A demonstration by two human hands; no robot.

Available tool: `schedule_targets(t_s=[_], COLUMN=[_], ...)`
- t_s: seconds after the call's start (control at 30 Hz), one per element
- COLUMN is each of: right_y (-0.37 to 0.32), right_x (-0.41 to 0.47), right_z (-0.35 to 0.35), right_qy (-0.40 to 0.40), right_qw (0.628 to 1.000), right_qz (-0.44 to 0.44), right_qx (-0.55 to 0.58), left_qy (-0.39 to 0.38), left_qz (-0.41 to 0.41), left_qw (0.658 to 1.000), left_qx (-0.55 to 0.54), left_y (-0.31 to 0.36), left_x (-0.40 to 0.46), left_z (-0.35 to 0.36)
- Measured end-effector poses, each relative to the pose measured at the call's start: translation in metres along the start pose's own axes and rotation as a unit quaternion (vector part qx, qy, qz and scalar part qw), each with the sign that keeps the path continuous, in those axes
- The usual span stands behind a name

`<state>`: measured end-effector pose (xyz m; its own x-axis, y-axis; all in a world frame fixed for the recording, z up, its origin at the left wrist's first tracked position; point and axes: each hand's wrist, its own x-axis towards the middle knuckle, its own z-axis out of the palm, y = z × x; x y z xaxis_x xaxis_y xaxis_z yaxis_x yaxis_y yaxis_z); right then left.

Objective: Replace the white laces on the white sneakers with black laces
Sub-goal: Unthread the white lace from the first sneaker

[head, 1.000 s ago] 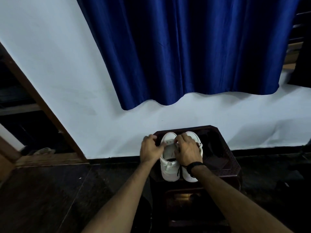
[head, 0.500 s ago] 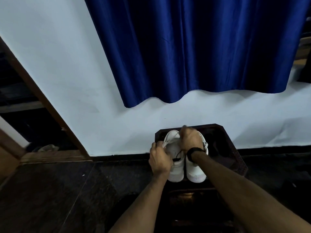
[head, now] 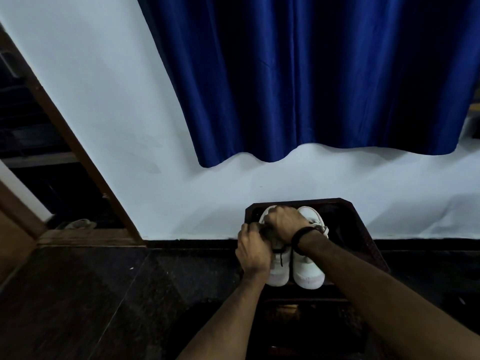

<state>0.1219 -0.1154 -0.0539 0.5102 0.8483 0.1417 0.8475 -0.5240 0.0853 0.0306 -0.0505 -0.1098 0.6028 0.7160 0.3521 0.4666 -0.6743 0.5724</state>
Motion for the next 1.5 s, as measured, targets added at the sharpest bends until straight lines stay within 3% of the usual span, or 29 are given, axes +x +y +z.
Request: schedule_targets(t_s=[0.1,0.17,0.23,0.27,0.33,0.4,0.5,0.57,0.83,0.93,1.0,1.1,1.2,1.3,1.37,1.43,1.5], right_y=[0.011,0.023,0.035,0.038,0.038,0.032,0.015,0.003,0.029,0.027,0.012,-0.002,0.001,0.013,0.025,0.037,0.040], right_x=[-0.004,-0.009,-0.015,-0.018,-0.020,-0.019,-0.011,-0.006,-0.008,-0.014,-0.014,-0.009,-0.010,-0.015,-0.018,-0.020,-0.022], right_z=[-0.007,-0.012,-0.014,-0.014,-0.013,-0.011,-0.010,-0.007,-0.017,-0.018,-0.012,-0.003,-0.002,-0.005,-0.008,-0.008,-0.004], right_qy=[0.075,0.143,0.152,0.135,0.119,0.126,0.029,-0.007,0.057,0.027,0.009,0.017,0.042,0.115,0.176,0.187,0.172], right_qw=[0.986,0.946,0.906,0.904,0.924,0.958,0.995,0.999,0.994,0.994,0.998,1.000,0.999,0.982,0.945,0.914,0.920], right_qz=[0.119,0.239,0.332,0.347,0.308,0.186,0.018,-0.016,0.072,0.032,0.005,0.006,0.023,0.117,0.209,0.283,0.287], right_qx=[0.090,0.166,0.214,0.209,0.193,0.176,0.096,0.033,0.058,0.097,0.061,0.003,0.017,0.097,0.177,0.223,0.203], left_qy=[0.017,0.019,0.019,0.021,0.021,0.023,0.018,0.016,0.019,0.032,0.045,0.040,0.039,0.049,0.048,0.038,0.034], left_qz=[0.003,0.003,0.000,-0.001,-0.003,0.000,0.004,0.002,0.001,0.003,0.010,0.017,0.012,0.013,0.014,0.012,0.009], left_qw=[1.000,1.000,1.000,1.000,1.000,1.000,1.000,1.000,1.000,0.999,0.999,0.999,0.999,0.999,0.999,0.999,0.999], left_qx=[-0.004,-0.005,-0.006,-0.007,-0.004,-0.004,-0.002,0.003,0.014,0.009,0.002,0.008,0.013,0.013,0.018,0.021,0.020], left_y=[0.002,0.003,0.004,0.004,0.003,0.004,0.003,0.001,0.002,0.003,0.003,0.002,0.001,0.002,0.002,0.003,0.005], left_x=[-0.001,-0.002,-0.003,-0.003,-0.004,-0.003,-0.002,-0.002,-0.002,-0.003,-0.003,-0.002,-0.001,-0.002,-0.002,-0.003,-0.004], left_z=[-0.001,-0.001,-0.001,-0.001,0.000,0.000,0.000,0.001,0.001,0.002,0.003,0.002,0.001,0.002,0.003,0.001,0.000])
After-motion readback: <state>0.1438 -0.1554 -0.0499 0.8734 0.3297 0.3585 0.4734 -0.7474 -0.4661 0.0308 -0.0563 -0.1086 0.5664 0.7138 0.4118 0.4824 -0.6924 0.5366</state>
